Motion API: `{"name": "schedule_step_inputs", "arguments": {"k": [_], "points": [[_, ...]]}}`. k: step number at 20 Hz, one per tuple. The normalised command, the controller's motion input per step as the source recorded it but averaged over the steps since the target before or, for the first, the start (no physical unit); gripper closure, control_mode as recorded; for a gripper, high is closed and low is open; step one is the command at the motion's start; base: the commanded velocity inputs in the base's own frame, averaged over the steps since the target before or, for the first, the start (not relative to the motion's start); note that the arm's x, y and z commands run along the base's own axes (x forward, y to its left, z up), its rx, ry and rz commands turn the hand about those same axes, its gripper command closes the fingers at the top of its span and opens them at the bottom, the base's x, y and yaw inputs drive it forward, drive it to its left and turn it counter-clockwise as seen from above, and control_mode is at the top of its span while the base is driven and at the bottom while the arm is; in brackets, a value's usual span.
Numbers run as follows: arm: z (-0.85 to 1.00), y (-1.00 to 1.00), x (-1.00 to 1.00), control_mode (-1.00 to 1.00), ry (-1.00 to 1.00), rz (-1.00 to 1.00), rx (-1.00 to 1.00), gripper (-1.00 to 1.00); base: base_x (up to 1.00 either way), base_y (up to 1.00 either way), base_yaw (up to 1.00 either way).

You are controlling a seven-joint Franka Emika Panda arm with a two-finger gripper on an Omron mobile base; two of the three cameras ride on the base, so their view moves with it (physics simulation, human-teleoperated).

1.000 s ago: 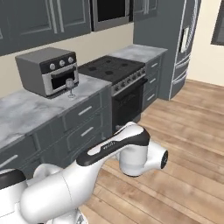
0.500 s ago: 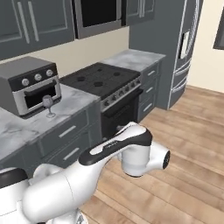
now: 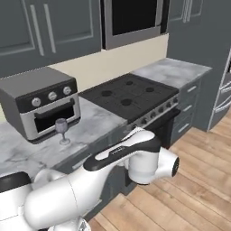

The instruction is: Retrieve the wine glasses from the counter and place one next to each plate.

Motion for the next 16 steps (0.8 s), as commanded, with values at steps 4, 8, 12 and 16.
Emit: {"name": "schedule_step_inputs", "arguments": {"k": [4, 8, 12, 16], "points": [[0.00, 0.00, 0.00, 1.00, 0.00, 0.00, 0.00, -1.00, 0.16, -0.43, 0.44], [0.00, 0.00, 0.00, 1.00, 0.00, 0.00, 0.00, -1.00, 0.13, -0.12, 0.45], [0.00, 0.00, 0.00, 1.00, 0.00, 0.00, 0.00, -1.00, 0.17, 0.00, 0.39], [0.00, 0.00, 0.00, 1.00, 0.00, 0.00, 0.00, -1.00, 0.00, 0.00, 0.38]]}}
